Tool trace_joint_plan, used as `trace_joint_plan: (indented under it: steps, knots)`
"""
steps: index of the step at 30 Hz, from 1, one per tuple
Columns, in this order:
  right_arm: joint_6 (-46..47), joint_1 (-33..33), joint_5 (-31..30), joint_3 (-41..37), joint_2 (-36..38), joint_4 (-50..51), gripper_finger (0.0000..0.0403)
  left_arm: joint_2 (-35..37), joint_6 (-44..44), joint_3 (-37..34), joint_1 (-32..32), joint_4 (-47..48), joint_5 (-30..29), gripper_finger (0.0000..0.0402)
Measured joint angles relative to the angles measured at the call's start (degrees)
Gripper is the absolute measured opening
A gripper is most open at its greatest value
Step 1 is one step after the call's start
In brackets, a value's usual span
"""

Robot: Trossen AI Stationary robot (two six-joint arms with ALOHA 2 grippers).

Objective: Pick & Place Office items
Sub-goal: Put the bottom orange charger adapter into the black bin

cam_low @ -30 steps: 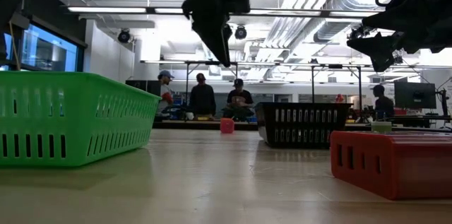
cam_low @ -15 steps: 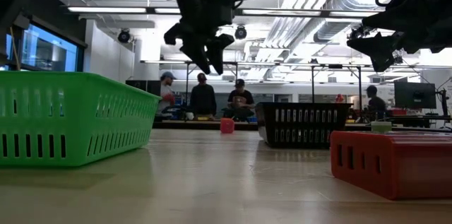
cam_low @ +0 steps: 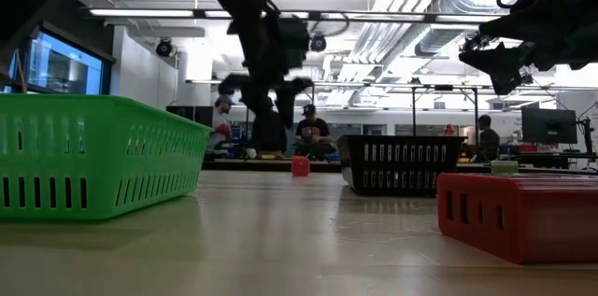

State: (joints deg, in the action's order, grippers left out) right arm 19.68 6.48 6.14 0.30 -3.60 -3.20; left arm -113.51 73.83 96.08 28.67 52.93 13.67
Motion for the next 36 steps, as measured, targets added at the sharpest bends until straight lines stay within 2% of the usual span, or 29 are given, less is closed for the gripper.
trace_joint_plan:
  steps: [10, 15, 19, 26, 29, 36]
  knots:
    - [0.0, 0.0, 0.0, 0.0, 0.0, 0.0, 0.0248, -3.5, 13.0, 0.0, 0.7, -4.6, -0.1, 0.0194]
    - [0.0, 0.0, 0.0, 0.0, 0.0, 0.0, 0.0248, -3.5, 13.8, 0.1, 1.8, -9.5, 0.6, 0.0194]
    - [0.0, 0.0, 0.0, 0.0, 0.0, 0.0, 0.0248, -3.6, 13.8, 0.1, 2.4, -11.0, 3.6, 0.0194]
    - [0.0, 0.0, 0.0, 0.0, 0.0, 0.0, 0.0248, -3.7, 14.8, 0.1, 1.7, -13.2, 4.2, 0.0194]
    - [0.0, 0.0, 0.0, 0.0, 0.0, 0.0, 0.0248, -3.7, 16.8, 0.1, 0.6, -13.5, 2.6, 0.0194]
    - [0.0, 0.0, 0.0, 0.0, 0.0, 0.0, 0.0248, -3.7, 15.0, 0.1, -2.0, -14.9, -2.2, 0.0194]
